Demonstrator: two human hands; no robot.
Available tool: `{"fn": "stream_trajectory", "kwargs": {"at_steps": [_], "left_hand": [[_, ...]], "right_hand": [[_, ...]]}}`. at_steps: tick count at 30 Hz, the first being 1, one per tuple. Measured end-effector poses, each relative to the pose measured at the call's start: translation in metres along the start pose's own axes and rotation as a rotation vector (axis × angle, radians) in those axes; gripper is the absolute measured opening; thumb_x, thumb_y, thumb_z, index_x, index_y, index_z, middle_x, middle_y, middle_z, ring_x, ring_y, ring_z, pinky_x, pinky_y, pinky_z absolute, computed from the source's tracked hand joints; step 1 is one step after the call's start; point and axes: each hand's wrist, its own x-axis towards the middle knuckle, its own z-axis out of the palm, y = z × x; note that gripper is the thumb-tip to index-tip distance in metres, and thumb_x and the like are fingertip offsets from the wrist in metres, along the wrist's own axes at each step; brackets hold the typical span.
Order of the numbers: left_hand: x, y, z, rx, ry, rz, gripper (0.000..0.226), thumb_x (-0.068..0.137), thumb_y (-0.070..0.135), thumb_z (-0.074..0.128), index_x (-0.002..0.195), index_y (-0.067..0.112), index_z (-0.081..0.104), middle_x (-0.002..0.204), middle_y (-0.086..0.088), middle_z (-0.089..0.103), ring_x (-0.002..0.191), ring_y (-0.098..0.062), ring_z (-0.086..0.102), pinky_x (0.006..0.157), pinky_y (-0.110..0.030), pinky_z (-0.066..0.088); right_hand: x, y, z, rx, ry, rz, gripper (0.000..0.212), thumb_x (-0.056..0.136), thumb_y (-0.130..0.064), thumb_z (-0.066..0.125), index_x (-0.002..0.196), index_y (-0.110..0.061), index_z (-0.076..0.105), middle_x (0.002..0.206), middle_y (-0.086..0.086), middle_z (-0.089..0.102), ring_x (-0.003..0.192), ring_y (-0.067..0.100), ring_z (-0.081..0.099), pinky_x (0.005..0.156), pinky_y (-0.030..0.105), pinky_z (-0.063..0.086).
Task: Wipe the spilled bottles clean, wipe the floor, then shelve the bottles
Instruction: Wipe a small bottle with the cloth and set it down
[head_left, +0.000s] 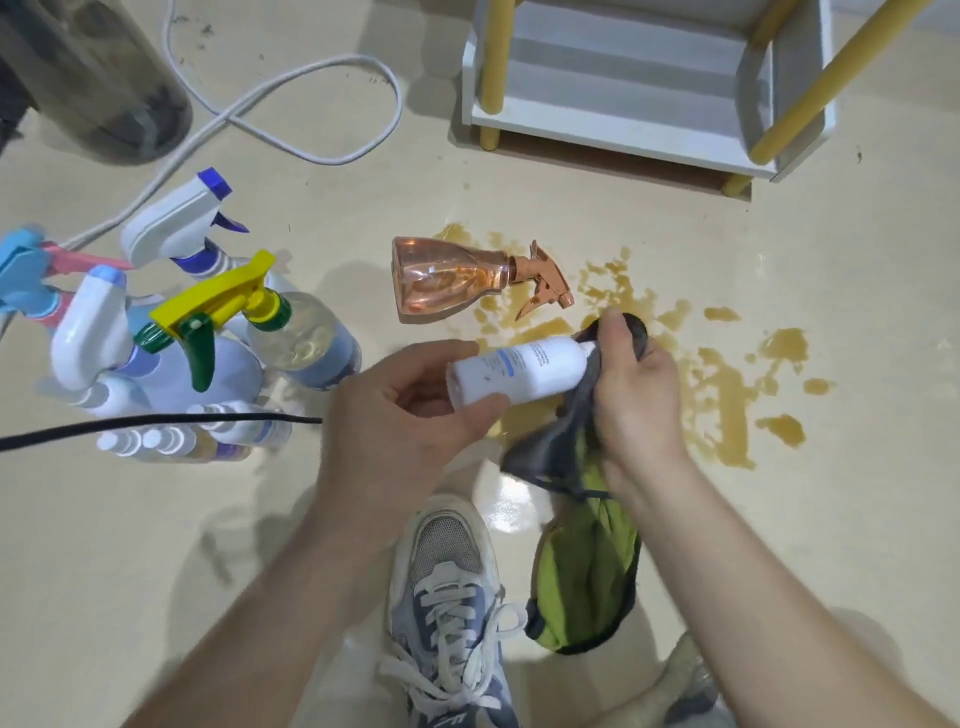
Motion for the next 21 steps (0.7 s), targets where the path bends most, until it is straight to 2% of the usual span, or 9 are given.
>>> {"fn": "stream_trajectory", "kwargs": {"at_steps": [2, 4, 7, 10, 13, 15, 16, 18, 21], "left_hand": [[-0.012, -0.008, 0.015, 0.059, 0.065, 0.01, 0.037, 0.065, 0.006, 0.087, 0.086, 0.032, 0.069, 0.084, 0.011, 0.075, 0.08, -0.011, 0.072, 0.071, -0.028, 0.057], [-0.019, -0.013, 0.023, 0.167, 0.114, 0.069, 0.041, 0.065, 0.012, 0.087, 0.084, 0.04, 0.065, 0.083, 0.016, 0.072, 0.079, -0.005, 0.071, 0.071, -0.027, 0.056], [-0.017, -0.02, 0.02, 0.263, 0.144, 0.177, 0.041, 0.067, 0.019, 0.079, 0.096, 0.044, 0.064, 0.089, 0.017, 0.071, 0.084, -0.001, 0.069, 0.073, -0.025, 0.054], [-0.021, -0.021, 0.018, 0.402, 0.017, 0.283, 0.046, 0.072, 0.016, 0.077, 0.11, 0.04, 0.065, 0.096, 0.02, 0.07, 0.089, 0.001, 0.066, 0.078, -0.018, 0.051], [-0.02, -0.012, 0.016, 0.365, -0.169, 0.218, 0.043, 0.08, 0.016, 0.075, 0.106, 0.05, 0.067, 0.101, 0.026, 0.069, 0.095, 0.002, 0.065, 0.085, -0.016, 0.051], [-0.004, -0.002, 0.008, 0.327, -0.169, 0.248, 0.034, 0.082, 0.023, 0.071, 0.106, 0.046, 0.067, 0.111, 0.024, 0.065, 0.106, -0.004, 0.061, 0.091, -0.03, 0.052], [0.006, 0.004, 0.003, 0.379, -0.175, 0.302, 0.037, 0.081, 0.028, 0.068, 0.114, 0.046, 0.063, 0.12, 0.025, 0.059, 0.115, -0.005, 0.056, 0.096, -0.031, 0.049], [0.024, 0.018, -0.006, 0.593, -0.346, 0.389, 0.045, 0.079, 0.046, 0.063, 0.123, 0.046, 0.055, 0.132, 0.027, 0.048, 0.127, -0.002, 0.042, 0.104, -0.027, 0.039], [0.037, 0.031, -0.011, 0.832, -0.674, 0.242, 0.03, 0.079, 0.061, 0.065, 0.106, 0.047, 0.062, 0.104, 0.022, 0.064, 0.099, 0.001, 0.055, 0.087, -0.025, 0.046]], "right_hand": [[-0.017, 0.006, 0.018, 0.196, 0.034, 0.132, 0.03, 0.102, -0.037, 0.045, 0.097, -0.011, 0.059, 0.079, 0.008, 0.055, 0.073, 0.023, 0.056, 0.068, 0.037, 0.046], [-0.038, 0.013, 0.033, 0.297, -0.112, 0.163, 0.031, 0.103, -0.036, 0.043, 0.12, -0.013, 0.054, 0.084, 0.005, 0.059, 0.075, 0.024, 0.06, 0.067, 0.036, 0.05], [-0.062, 0.027, 0.036, 0.153, -0.199, 0.06, 0.03, 0.102, -0.028, 0.049, 0.13, -0.018, 0.049, 0.098, 0.01, 0.07, 0.085, 0.023, 0.07, 0.072, 0.034, 0.056], [-0.057, 0.03, 0.024, 0.129, -0.213, 0.06, 0.036, 0.096, -0.029, 0.06, 0.125, -0.009, 0.051, 0.095, 0.017, 0.067, 0.082, 0.03, 0.068, 0.076, 0.046, 0.056], [-0.035, 0.015, 0.0, 0.084, -0.302, 0.154, 0.032, 0.089, -0.023, 0.071, 0.109, 0.0, 0.06, 0.087, 0.021, 0.064, 0.077, 0.033, 0.063, 0.074, 0.05, 0.055], [-0.02, -0.002, -0.023, -0.1, -0.549, 0.19, 0.017, 0.083, -0.016, 0.074, 0.094, -0.005, 0.069, 0.083, 0.014, 0.07, 0.073, 0.027, 0.066, 0.068, 0.037, 0.057], [-0.015, -0.011, -0.033, -0.183, -0.709, 0.216, 0.009, 0.081, -0.012, 0.074, 0.088, -0.008, 0.071, 0.079, 0.011, 0.071, 0.068, 0.022, 0.067, 0.063, 0.029, 0.057], [-0.008, -0.028, -0.047, -0.253, -0.971, 0.271, 0.007, 0.082, -0.01, 0.066, 0.085, -0.009, 0.073, 0.074, 0.009, 0.071, 0.061, 0.018, 0.065, 0.055, 0.022, 0.054], [0.002, -0.038, -0.052, -0.32, -1.037, 0.225, 0.012, 0.081, -0.01, 0.062, 0.082, -0.013, 0.074, 0.073, 0.005, 0.071, 0.062, 0.016, 0.066, 0.056, 0.021, 0.054]]}}
